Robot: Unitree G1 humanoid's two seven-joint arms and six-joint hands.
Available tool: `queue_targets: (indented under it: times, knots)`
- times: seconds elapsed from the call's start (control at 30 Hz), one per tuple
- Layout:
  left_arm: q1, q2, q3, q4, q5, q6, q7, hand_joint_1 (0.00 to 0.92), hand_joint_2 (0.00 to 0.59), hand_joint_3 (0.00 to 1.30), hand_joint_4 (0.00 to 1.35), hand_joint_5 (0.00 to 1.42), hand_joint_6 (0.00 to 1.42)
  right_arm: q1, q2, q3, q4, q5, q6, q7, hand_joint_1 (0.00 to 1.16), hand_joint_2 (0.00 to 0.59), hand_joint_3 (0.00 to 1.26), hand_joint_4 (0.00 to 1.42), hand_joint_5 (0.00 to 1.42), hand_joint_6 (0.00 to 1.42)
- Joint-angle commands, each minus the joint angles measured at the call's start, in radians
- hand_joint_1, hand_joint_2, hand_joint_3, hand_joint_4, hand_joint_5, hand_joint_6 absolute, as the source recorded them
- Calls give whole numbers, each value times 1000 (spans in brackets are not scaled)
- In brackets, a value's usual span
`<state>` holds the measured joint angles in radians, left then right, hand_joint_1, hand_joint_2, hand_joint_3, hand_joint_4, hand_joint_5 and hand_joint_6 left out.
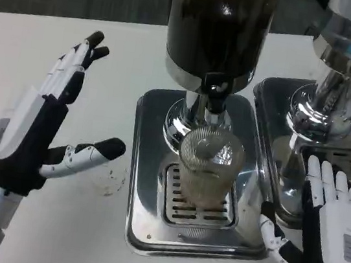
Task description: Grasp the cup under the faucet to collect the drink, then remove the cup.
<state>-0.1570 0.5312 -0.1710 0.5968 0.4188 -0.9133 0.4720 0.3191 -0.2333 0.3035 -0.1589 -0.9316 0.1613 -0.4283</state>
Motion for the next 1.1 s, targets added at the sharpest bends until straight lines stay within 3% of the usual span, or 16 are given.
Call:
queue_targets:
  times: [0.03, 0.3, 0.53, 0.8, 1.1]
  knots:
    - [1, -16, 29, -111, -111, -85, -109, 0, 46, 0, 0, 69, 82, -11, -4, -3, 12, 13, -15, 5, 367, 440, 3, 0, 0, 41]
    - [-38, -44, 35, -221, -265, -110, -334, 0, 60, 0, 0, 132, 141, -8, 2, -2, 13, 18, -19, -14, 367, 440, 3, 0, 0, 45]
    - [-85, -84, 12, -221, -313, -130, -497, 0, 64, 0, 0, 143, 146, -11, 1, -7, 17, 19, -19, -18, 368, 440, 3, 0, 0, 47]
    - [-160, -143, 1, -151, -265, -151, -593, 0, 74, 23, 0, 192, 167, -1, 7, -8, 14, 14, -13, -27, 368, 440, 3, 0, 0, 48]
    - [-210, -179, 13, -68, -144, -184, -572, 0, 81, 55, 0, 201, 152, 26, 21, -7, -4, 5, -3, -39, 368, 440, 3, 0, 0, 48]
